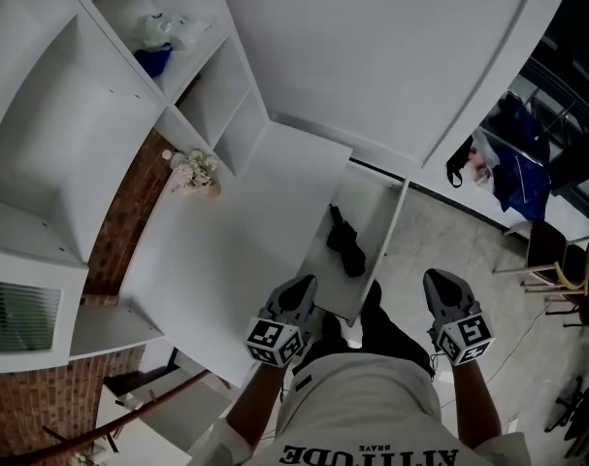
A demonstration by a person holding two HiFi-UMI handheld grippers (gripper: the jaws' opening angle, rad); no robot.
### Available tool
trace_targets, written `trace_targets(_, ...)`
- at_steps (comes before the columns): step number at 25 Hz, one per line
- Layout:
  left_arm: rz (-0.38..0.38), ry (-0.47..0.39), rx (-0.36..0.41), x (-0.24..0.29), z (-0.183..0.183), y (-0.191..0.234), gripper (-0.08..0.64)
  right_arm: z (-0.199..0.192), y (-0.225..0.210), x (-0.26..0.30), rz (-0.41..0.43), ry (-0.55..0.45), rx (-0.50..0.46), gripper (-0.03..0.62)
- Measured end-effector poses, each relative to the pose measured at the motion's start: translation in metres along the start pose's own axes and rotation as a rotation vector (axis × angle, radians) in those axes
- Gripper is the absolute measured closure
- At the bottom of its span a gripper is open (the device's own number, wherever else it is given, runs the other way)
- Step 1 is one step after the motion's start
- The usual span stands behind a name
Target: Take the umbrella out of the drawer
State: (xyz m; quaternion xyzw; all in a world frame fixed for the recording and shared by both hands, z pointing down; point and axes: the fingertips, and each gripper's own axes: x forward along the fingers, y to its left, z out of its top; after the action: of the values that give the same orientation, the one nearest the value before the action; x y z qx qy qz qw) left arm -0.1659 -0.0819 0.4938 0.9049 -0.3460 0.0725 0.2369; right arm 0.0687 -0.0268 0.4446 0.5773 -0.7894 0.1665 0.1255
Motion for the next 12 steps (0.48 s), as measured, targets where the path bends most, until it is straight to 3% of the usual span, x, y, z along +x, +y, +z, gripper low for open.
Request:
trace_targets(6,0.055,0.003,-0.019,0.039,-0.009,0.004,0.534,-0.002,-0.032,0.034,0.065,0.031,-0.004,0.558)
trace_targets(12,0.143,0.087,-0.078,0.066,-0.040,0.005,0.534,-0.025,-0.045,0.058,0.170,0.126,0.016,0.558)
